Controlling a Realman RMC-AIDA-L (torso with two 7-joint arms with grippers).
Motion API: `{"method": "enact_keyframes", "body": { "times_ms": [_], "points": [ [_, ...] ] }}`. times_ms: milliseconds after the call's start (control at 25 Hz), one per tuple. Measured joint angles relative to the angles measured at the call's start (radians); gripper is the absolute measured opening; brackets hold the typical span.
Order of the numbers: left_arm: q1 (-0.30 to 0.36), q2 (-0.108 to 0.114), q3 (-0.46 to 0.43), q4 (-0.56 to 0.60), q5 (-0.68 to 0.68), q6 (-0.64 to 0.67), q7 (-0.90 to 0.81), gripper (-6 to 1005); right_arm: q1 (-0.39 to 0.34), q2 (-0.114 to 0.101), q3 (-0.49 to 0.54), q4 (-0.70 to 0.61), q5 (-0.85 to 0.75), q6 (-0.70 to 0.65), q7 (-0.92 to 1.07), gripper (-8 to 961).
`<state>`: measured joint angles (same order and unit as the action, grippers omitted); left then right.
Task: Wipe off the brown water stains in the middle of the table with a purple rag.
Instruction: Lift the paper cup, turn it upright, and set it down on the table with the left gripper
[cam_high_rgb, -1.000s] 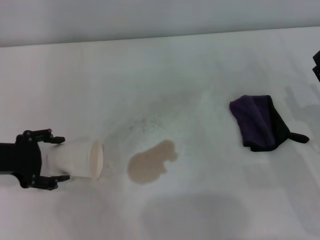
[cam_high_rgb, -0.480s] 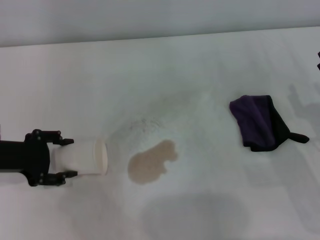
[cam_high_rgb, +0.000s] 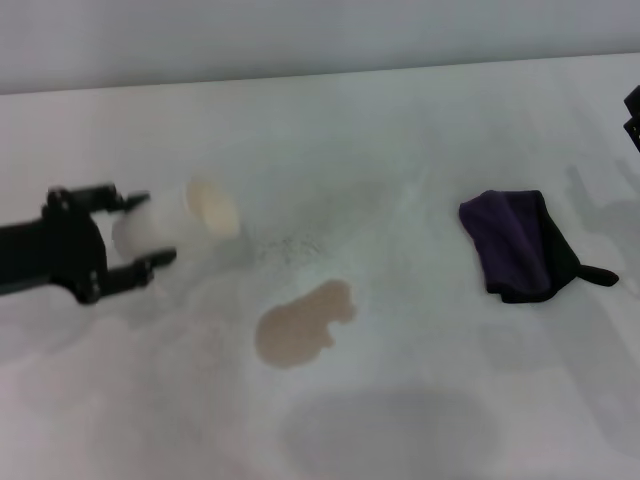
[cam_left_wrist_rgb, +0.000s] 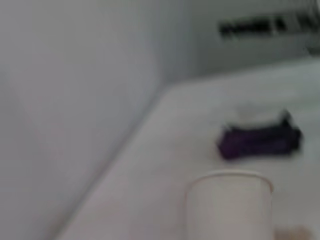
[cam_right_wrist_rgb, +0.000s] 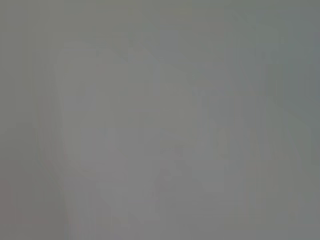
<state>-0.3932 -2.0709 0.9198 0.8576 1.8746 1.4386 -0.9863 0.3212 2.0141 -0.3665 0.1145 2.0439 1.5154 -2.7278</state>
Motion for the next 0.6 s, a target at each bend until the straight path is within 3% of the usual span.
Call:
{"method": "enact_keyframes", "body": {
  "times_ms": [200,240,360,600],
  "points": [
    [0.029,-0.001,-0.001,-0.115,-0.246,0.001,0.055,643,0.000,0.000,-0.021,-0.045,-0.002,-0.008,-0.009,768],
    [0.033,-0.001,-0.001,-0.185,-0.323,-0.001,0.092,640,-0.001,0.000,-0.027,-0.056,-0.002,-0.009,-0.011,768],
    [0.037,-0.003,-0.001,-0.262,-0.391,-0.003,0.151,635,-0.004,-0.001,-0.038,-0.088,-0.002,-0.012,-0.013,768],
    [0.052,-0.009,-0.001,-0.534,-0.571,-0.007,0.360,636,-0.010,-0.003,-0.060,-0.147,-0.002,-0.028,-0.015,768]
  ]
}}
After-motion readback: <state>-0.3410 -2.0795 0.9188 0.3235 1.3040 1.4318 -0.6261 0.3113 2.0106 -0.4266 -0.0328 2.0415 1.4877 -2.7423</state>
